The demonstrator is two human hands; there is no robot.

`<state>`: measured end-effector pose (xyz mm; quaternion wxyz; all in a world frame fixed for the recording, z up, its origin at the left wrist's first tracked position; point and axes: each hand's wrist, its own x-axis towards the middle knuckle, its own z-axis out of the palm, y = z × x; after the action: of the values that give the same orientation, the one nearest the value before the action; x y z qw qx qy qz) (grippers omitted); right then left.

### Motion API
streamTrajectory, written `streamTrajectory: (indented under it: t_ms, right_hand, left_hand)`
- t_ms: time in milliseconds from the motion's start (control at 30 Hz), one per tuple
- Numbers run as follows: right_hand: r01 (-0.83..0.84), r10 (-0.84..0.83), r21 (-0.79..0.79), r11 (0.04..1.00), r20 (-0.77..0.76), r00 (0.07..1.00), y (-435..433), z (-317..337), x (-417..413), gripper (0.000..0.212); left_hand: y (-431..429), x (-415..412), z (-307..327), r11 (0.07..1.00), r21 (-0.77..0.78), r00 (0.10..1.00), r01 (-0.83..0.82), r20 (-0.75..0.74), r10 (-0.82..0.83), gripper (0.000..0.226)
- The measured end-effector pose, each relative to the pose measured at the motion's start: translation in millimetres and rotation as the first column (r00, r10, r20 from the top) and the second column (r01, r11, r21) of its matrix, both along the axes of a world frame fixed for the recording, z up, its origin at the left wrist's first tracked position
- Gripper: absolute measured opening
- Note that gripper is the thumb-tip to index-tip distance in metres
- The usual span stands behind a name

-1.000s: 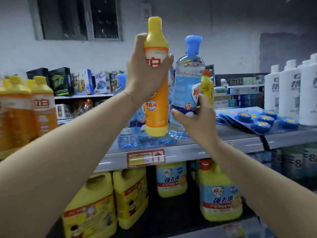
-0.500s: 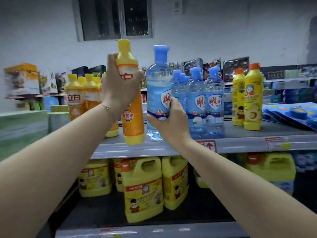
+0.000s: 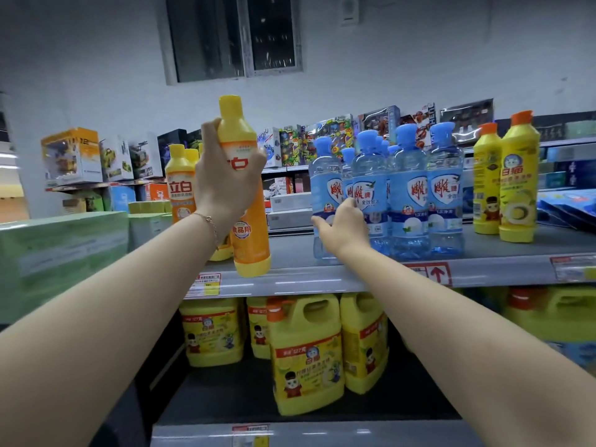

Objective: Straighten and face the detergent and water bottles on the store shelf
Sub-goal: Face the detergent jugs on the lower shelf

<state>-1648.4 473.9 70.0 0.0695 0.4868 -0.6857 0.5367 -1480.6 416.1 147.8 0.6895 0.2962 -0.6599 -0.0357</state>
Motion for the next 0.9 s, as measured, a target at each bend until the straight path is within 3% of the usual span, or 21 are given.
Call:
streamTrajectory:
  t_ms: [367,467,567,667,733,800,900]
  right_hand:
    - [0.046,-0.041,0.078,0.996,-0.059,0.997,-13,-8,0,0.065]
    - [0.100,-0.069,0.180,0.979,-0.173,0.983,-9,-4,2,0.072]
    - [0.298,-0.157,0.299,0.906,-0.418,0.895,7,3,11,0.076]
    - [0.429,-0.211,0.208,0.879,-0.638,0.741,31,18,31,0.044]
    - [0.340,-0.146,0.168,0.925,-0.670,0.728,40,26,48,0.032]
    - [0.178,-0.014,0.191,0.965,-0.643,0.766,36,30,65,0.033]
    - [-0.160,0.288,0.313,0.936,-0.420,0.861,12,27,88,0.050]
  left_hand:
    - [20,30,-3,0.999,-0.011,0.997,0.044,0.064,-0.043,0.053]
    - [14,38,1,1.000,0.013,0.998,0.002,0.057,-0.003,0.053]
    - [7,42,5,0.999,0.035,0.999,-0.013,0.035,0.012,0.054]
    - [0,42,8,0.997,0.074,1.000,0.005,-0.002,-0.005,0.059]
    - [-4,41,8,0.995,0.097,1.000,0.014,-0.010,-0.013,0.060]
    - [-8,39,6,0.991,0.121,0.999,0.054,-0.017,-0.052,0.061]
    - [-15,37,2,0.982,0.154,0.994,0.108,0.006,-0.111,0.055]
